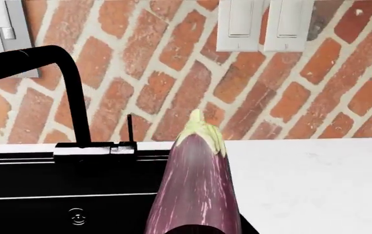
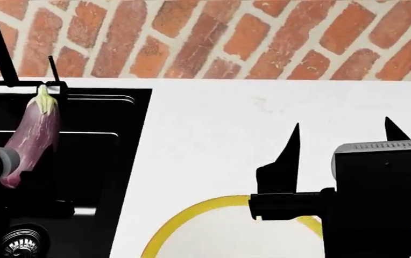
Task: There is a mixed pile of frozen fruits and vegetables on the counter. Locate all the frozen vegetables and place the items in a bowl on the counter. Take all the frozen fruits and defrost them in a running sink.
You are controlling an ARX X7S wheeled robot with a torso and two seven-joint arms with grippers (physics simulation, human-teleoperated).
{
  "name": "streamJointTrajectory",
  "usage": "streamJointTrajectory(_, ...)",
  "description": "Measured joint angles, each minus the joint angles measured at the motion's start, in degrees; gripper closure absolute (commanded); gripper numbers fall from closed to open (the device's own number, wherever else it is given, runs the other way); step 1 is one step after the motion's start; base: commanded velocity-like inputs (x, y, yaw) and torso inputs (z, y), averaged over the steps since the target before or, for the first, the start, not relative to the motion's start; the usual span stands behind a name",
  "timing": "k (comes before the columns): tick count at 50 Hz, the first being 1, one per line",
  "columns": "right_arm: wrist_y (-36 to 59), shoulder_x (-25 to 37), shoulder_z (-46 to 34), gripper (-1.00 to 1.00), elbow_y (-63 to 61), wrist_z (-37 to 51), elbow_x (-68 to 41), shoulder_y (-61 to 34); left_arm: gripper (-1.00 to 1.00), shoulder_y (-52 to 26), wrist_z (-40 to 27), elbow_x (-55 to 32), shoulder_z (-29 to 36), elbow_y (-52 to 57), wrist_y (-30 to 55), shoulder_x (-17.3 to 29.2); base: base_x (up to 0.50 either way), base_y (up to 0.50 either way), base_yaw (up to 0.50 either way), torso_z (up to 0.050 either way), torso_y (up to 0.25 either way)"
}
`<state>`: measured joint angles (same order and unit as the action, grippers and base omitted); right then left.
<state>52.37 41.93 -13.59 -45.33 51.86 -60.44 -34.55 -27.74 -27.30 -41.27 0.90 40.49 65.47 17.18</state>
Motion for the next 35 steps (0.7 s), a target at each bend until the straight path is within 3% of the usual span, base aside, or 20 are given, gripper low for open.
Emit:
streamJointTrajectory(12, -0.1, 0.1, -0.3, -1.0, 0.0, -0.1, 0.2, -0.1, 1.0, 0.1, -0.3, -0.7, -0.1, 0.4, 0.1, 0.3, 0.0, -0.49, 0.0, 0.0, 0.0)
streamJointTrajectory(35, -0.5, 0.3, -1.8, -1.0, 0.0, -0.9, 1.8, -0.3, 1.0, -2.0, -1.3, -10.6, 2.2, 5.8, 5.4, -3.8, 0.0, 0.0, 0.0, 0.0, 0.0)
